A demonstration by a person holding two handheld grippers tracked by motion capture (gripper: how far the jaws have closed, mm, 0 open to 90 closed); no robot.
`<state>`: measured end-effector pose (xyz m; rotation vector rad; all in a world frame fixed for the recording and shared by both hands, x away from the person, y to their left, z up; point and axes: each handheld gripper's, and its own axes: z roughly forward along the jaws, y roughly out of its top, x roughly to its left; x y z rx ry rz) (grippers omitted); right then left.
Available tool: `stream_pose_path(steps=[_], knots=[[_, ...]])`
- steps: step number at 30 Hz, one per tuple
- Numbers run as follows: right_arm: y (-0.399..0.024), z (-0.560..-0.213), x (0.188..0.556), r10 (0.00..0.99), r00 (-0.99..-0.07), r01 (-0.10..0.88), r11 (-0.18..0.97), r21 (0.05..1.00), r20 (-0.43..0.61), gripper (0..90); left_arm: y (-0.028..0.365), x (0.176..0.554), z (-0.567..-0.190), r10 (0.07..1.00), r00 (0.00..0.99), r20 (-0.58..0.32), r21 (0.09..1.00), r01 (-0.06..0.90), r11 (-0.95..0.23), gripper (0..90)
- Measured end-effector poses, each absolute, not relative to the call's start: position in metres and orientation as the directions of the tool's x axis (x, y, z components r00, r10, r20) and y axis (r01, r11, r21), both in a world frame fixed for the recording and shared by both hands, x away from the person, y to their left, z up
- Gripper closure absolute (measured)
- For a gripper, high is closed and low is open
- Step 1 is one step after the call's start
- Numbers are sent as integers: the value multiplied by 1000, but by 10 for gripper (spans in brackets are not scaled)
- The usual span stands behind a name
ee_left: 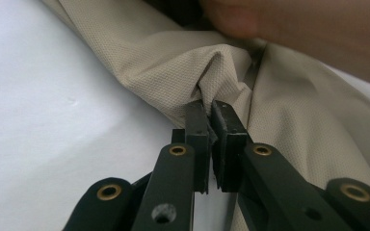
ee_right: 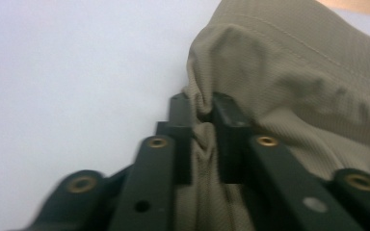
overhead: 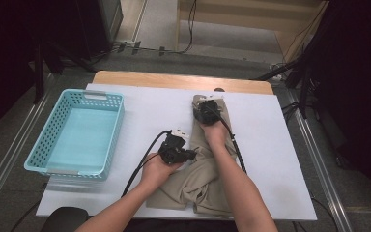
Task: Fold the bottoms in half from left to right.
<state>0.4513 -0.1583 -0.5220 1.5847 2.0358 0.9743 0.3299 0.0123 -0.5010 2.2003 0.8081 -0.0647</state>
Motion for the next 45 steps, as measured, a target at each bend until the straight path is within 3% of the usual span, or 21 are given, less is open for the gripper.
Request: stream_pose_path(steps=[5, 9, 11, 12, 15, 23, 31, 34, 37, 45], knots=[[-151, -514, 457, 950, -251, 701, 44, 712, 188, 833, 24, 333, -487, 540, 801, -258, 651, 557, -516, 866], [-137, -502, 460, 935, -275, 685, 30, 728, 221, 832, 45, 335, -477, 555, 800, -229, 625, 558, -546, 866], [-127, -500, 462, 924, -315, 679, 58, 731, 219, 749, 54, 335, -477, 567, 795, -216, 606, 565, -561, 862], [-124, -500, 463, 911, -355, 680, 96, 727, 211, 652, 59, 335, -478, 567, 794, -217, 604, 566, -561, 845], [-128, -495, 461, 893, -399, 679, 135, 721, 208, 576, 69, 330, -474, 567, 788, -239, 633, 570, -524, 702], [-178, -476, 448, 901, -412, 639, 180, 748, 135, 566, 45, 308, -459, 504, 833, -228, 717, 494, -491, 558], [-202, -505, 441, 920, -367, 695, 174, 698, 137, 566, 16, 298, -483, 479, 845, -238, 657, 503, -561, 596], [-205, -516, 441, 926, -351, 727, 174, 665, 141, 669, 11, 298, -494, 471, 844, -259, 633, 516, -577, 668], [-210, -517, 440, 934, -314, 740, 128, 660, 171, 833, 7, 295, -499, 431, 861, -270, 626, 497, -601, 827], [-232, -508, 441, 943, -268, 740, 70, 669, 197, 855, 0, 284, -488, 375, 872, -315, 647, 486, -587, 871]])
